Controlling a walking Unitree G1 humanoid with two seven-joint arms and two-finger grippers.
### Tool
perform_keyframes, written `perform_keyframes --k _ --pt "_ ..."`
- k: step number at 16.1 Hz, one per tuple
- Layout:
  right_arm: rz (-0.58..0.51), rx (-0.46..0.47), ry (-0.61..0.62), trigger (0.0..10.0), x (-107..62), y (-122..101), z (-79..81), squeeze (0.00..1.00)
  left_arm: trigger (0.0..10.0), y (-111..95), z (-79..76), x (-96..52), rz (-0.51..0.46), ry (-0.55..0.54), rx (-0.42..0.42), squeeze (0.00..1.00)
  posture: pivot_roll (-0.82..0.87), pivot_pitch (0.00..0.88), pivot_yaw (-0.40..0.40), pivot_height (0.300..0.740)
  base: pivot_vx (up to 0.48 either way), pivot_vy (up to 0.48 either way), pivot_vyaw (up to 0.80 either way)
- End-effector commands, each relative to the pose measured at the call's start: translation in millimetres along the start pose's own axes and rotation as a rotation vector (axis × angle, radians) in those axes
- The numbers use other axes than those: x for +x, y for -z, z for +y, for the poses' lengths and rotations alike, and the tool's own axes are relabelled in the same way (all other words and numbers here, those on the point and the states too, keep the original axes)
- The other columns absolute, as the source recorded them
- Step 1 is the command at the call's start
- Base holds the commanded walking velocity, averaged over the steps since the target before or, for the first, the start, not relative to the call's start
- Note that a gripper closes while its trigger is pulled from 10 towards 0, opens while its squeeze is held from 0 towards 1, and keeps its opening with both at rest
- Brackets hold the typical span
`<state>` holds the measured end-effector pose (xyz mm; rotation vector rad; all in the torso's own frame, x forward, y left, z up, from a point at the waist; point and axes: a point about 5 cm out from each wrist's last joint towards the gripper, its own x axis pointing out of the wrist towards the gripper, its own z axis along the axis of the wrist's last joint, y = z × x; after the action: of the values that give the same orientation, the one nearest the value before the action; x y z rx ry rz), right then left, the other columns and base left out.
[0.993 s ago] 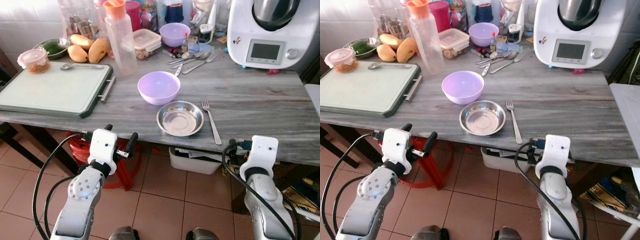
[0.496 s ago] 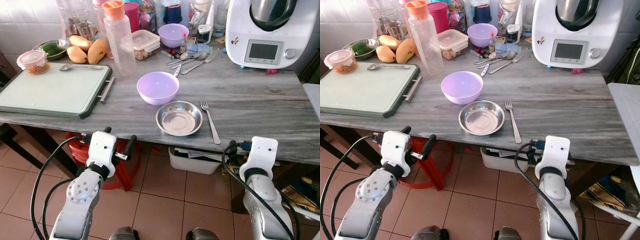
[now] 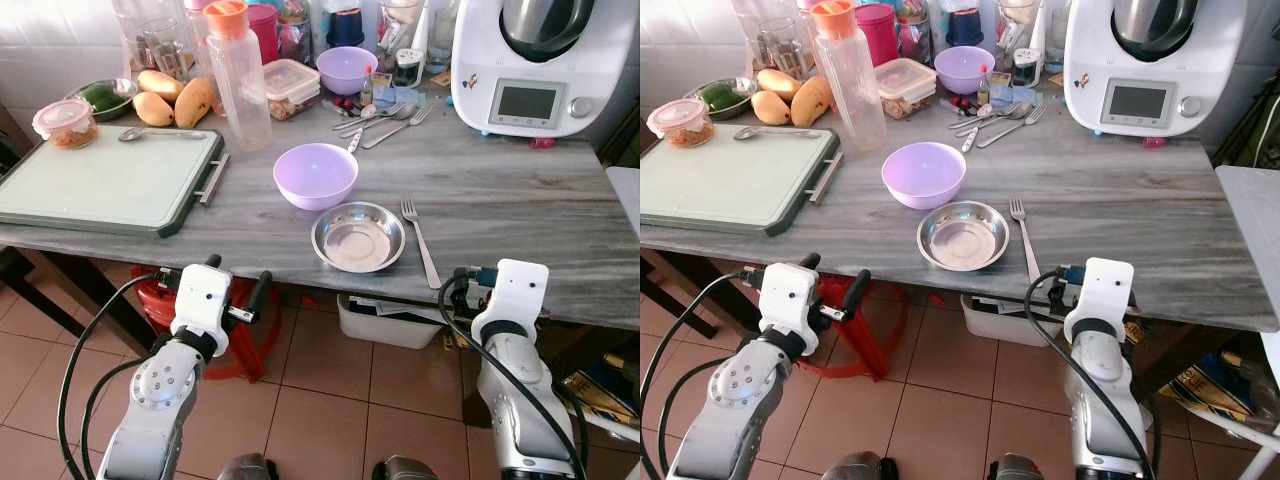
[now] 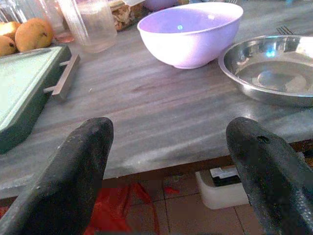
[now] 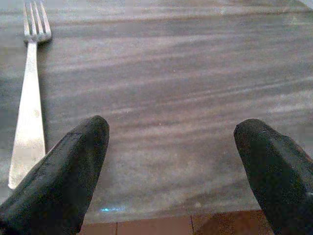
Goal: Setting the table
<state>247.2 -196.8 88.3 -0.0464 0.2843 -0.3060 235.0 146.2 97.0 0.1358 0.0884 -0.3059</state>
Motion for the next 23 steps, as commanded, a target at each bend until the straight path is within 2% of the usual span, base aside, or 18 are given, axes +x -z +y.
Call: perform_keyframes --k 1,9,23 --pt "0.025 0.0 0.012 10.0 0.0 4 0.0 0.0 10.0 -3 2.2 -1.8 -0.004 0.0 0.014 0.0 0.03 0.043 0.065 0.74 0.0 0.0 0.0" --pt "0.092 -0.009 -0.083 10.0 1.5 11 18.1 0.0 10.0 -4 2.3 -3.6 0.003 0.003 0.016 0.0 0.04 0.054 0.066 0.74 0.0 0.0 0.0" --pt "0.089 0.031 -0.182 10.0 1.9 6 35.0 0.0 10.0 -4 1.6 -2.7 0.005 -0.001 0.015 0.0 0.04 0.05 0.064 0.74 0.0 0.0 0.0"
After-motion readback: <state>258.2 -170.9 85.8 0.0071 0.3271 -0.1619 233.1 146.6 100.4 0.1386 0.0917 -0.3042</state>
